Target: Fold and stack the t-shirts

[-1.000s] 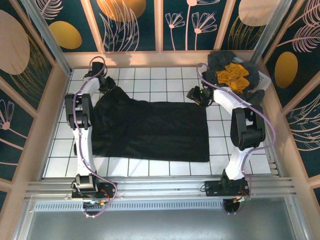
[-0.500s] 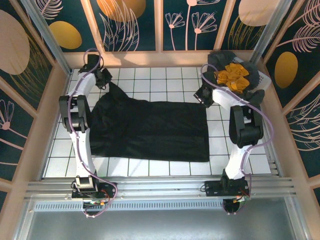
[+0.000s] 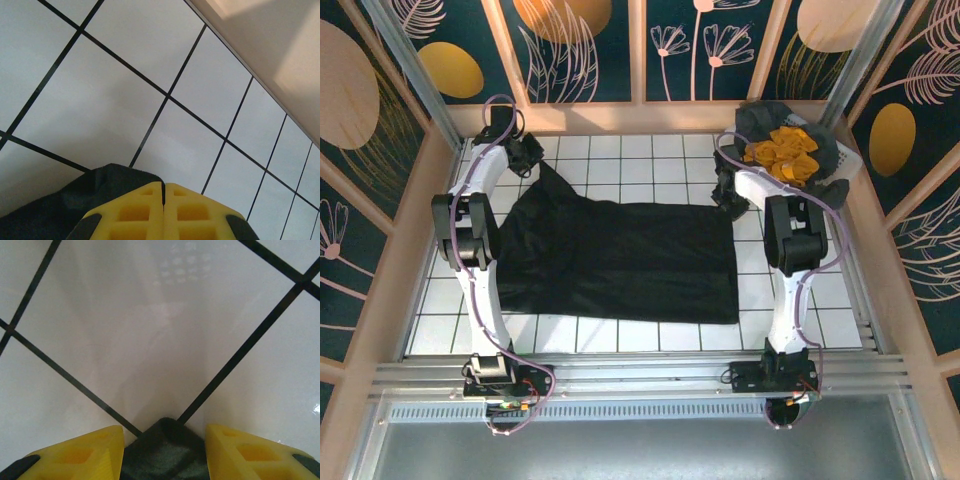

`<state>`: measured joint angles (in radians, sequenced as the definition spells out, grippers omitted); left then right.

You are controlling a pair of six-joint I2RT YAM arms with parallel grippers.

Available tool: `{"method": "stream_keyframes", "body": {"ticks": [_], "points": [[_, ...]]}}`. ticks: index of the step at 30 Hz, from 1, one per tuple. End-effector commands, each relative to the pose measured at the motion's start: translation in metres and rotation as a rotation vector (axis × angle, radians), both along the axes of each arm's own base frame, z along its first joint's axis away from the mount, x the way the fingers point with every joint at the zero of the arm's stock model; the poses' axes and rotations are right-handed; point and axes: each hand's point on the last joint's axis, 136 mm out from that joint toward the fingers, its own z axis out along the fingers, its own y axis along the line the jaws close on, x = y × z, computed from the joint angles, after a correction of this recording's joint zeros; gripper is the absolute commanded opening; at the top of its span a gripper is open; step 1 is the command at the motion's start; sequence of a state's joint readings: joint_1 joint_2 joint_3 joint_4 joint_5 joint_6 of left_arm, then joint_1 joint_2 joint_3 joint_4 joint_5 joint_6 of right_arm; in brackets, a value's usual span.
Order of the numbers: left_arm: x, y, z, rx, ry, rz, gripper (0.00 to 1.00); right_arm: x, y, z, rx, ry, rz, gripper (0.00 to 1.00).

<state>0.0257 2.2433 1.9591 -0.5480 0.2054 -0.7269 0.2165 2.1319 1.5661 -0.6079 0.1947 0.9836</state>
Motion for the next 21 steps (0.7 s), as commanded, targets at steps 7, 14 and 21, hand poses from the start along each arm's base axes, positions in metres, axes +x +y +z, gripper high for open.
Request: {"method": "stream_keyframes", "body": {"ticks": [7,14,21], "points": [[-0.009,-0.006,0.034,-0.036,-0.006,0.009,0.00,-0.007,-0.011,-0.017,-0.055,0.080,-0.023,0.36],[-0.031,-0.007,0.048,-0.088,0.069,0.082,0.00,0.005,-0.003,0.018,-0.085,-0.010,0.064,0.00],[-0.071,-0.001,0.079,-0.103,0.108,0.159,0.00,0.004,0.011,0.076,-0.104,-0.151,0.178,0.00]]}}
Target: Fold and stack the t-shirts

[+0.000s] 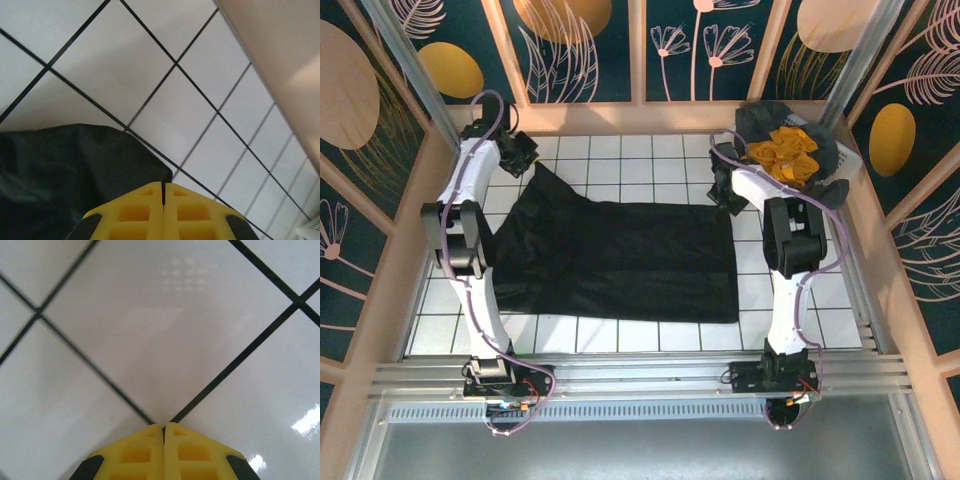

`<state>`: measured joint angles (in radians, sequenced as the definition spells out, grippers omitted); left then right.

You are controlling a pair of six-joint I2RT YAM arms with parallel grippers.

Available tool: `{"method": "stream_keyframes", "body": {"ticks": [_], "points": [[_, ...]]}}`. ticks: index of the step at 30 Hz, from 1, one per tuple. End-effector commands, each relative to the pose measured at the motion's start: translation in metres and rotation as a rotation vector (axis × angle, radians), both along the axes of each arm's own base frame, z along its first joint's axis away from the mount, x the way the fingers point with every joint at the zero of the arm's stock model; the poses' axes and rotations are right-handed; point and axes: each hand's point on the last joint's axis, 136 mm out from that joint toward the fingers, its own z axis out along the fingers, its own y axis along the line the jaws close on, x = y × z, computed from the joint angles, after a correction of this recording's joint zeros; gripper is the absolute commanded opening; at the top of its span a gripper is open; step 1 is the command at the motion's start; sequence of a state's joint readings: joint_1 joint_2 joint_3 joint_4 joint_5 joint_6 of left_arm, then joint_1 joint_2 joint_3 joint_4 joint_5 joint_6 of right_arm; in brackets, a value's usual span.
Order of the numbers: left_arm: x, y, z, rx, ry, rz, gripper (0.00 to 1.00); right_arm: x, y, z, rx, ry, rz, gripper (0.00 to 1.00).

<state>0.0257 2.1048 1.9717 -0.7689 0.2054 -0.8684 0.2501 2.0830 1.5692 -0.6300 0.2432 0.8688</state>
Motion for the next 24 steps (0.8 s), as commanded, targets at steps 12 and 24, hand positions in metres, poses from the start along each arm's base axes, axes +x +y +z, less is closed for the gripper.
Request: {"method": "stream_keyframes", "body": {"ticks": [12,24], "points": [[-0.124,0.034,0.050,0.089,0.137,0.120,0.00,-0.053,-0.004,0.068,-0.030,-0.128,0.149,0.00],[-0.231,0.053,0.023,0.115,0.288,0.188,0.00,-0.121,-0.019,0.035,-0.007,-0.010,0.189,0.00]]}}
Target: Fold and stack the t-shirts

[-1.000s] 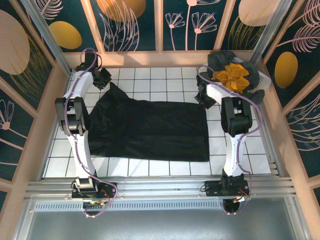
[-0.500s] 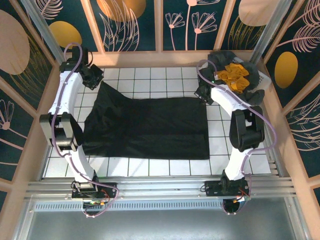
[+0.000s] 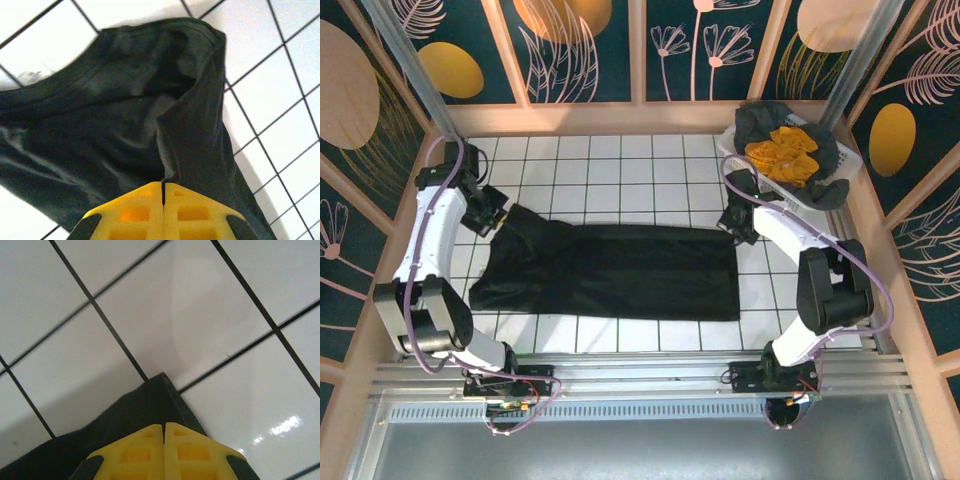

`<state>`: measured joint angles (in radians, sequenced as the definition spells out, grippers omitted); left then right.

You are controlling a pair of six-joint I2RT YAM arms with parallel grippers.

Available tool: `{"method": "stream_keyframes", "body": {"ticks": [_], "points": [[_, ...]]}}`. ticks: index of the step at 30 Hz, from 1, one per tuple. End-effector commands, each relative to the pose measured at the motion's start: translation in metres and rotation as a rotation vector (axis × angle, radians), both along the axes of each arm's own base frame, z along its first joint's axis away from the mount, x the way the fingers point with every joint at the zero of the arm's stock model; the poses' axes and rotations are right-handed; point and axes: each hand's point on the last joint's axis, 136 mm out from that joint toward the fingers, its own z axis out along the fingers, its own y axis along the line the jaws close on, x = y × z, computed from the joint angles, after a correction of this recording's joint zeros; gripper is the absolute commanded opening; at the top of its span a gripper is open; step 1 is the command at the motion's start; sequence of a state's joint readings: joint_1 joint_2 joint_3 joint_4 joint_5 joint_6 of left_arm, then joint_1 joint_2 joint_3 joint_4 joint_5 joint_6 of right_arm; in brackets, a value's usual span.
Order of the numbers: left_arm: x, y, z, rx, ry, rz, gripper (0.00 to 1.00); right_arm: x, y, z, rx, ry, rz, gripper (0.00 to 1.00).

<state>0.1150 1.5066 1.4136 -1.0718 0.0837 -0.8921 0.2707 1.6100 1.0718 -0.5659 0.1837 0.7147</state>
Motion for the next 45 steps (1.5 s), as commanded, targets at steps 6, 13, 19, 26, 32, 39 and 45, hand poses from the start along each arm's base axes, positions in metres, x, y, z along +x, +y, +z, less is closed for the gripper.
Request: {"method": "stream_keyframes", "body": {"ticks": [6,13,19,26,32,39,45], "points": [[-0.060,-0.011,-0.013,-0.063,0.084,0.049,0.00,-0.020,-0.011,-0.002,-0.012,0.031,0.026,0.00],[-0.090,-0.010,-0.027,-0.053,0.126,0.100,0.00,-0.037,-0.013,-0.017,-0.016,0.089,0.041,0.00],[-0.102,-0.003,-0.054,-0.012,0.162,0.130,0.00,-0.056,-0.010,-0.032,0.006,0.144,0.058,0.00],[-0.101,0.004,-0.051,0.017,0.148,0.169,0.00,-0.065,-0.010,-0.039,-0.001,0.184,0.083,0.00],[-0.095,0.002,-0.018,-0.004,0.100,0.203,0.00,-0.059,-0.014,-0.026,-0.023,0.155,0.076,0.00],[-0.107,0.002,-0.021,-0.004,0.116,0.215,0.00,-0.062,-0.015,-0.019,-0.026,0.144,0.082,0.00],[-0.132,0.007,-0.081,0.042,0.174,0.222,0.03,-0.077,-0.011,-0.050,0.008,0.212,0.091,0.00]]}}
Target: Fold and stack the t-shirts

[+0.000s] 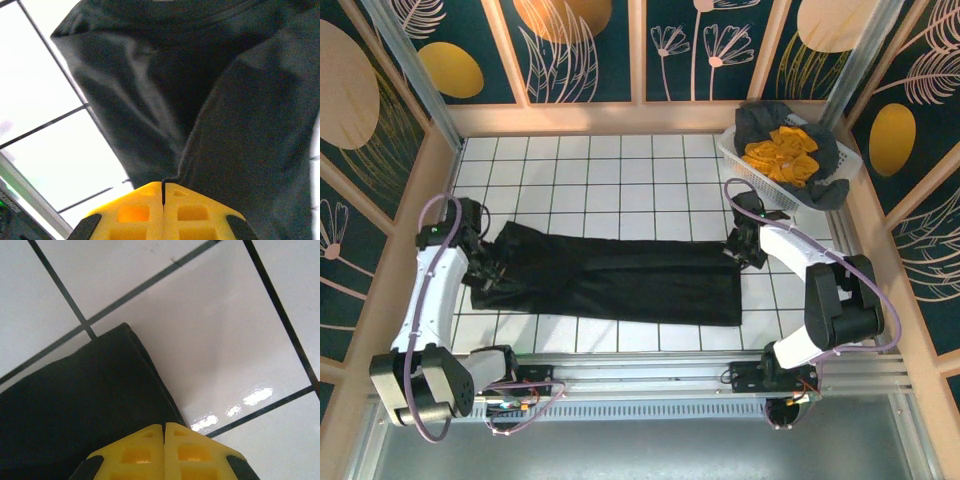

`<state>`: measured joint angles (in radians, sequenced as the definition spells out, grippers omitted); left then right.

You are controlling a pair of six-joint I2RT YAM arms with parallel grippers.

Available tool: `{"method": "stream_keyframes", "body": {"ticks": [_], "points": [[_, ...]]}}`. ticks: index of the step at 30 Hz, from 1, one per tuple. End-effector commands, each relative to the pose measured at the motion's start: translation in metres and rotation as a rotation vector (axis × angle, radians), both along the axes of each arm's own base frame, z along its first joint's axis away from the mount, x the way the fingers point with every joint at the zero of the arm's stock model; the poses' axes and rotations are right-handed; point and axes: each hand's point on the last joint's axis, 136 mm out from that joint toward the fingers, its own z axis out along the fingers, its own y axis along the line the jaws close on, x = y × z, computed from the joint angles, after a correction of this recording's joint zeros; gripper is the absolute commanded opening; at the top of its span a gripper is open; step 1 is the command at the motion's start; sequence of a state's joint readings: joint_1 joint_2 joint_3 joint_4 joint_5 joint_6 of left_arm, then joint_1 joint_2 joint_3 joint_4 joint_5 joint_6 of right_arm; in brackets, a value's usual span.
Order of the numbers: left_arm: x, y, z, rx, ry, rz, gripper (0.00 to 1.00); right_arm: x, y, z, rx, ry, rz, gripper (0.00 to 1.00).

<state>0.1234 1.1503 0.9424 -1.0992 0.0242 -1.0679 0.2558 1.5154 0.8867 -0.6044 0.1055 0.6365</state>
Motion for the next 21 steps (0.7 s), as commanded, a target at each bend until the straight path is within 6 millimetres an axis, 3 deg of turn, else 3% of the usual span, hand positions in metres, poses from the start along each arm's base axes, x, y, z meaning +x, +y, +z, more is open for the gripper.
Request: {"method": "stream_keyframes", "body": {"ticks": [1,3,5,7,9,13,15,18,21], "points": [[-0.009,0.012,-0.030,0.063,0.024,0.025,0.05,-0.016,0.000,-0.021,0.006,0.073,0.016,0.00],[-0.006,0.015,-0.042,0.082,0.022,0.022,0.11,-0.018,0.003,-0.026,0.022,0.089,0.027,0.00],[-0.003,0.021,-0.046,0.112,0.033,0.015,0.21,-0.017,0.005,-0.024,0.028,0.095,0.031,0.14],[0.003,0.025,-0.041,0.134,0.023,0.003,0.48,-0.015,0.005,-0.015,0.029,0.071,0.027,0.26],[0.013,0.030,-0.028,0.162,0.002,-0.006,0.56,-0.013,0.002,-0.002,0.020,0.042,0.009,0.34],[0.055,0.039,0.014,0.208,-0.122,-0.019,0.54,-0.001,0.001,0.032,0.039,-0.071,-0.022,0.38],[0.086,0.035,0.017,0.178,-0.192,-0.049,0.49,0.007,0.010,0.043,0.088,-0.132,-0.018,0.33],[0.134,0.011,0.001,0.035,-0.276,-0.132,0.41,0.017,0.028,0.041,0.180,-0.164,-0.001,0.22],[0.152,0.003,-0.032,-0.016,-0.204,-0.173,0.33,0.021,0.042,0.025,0.243,-0.117,-0.003,0.13]]}}
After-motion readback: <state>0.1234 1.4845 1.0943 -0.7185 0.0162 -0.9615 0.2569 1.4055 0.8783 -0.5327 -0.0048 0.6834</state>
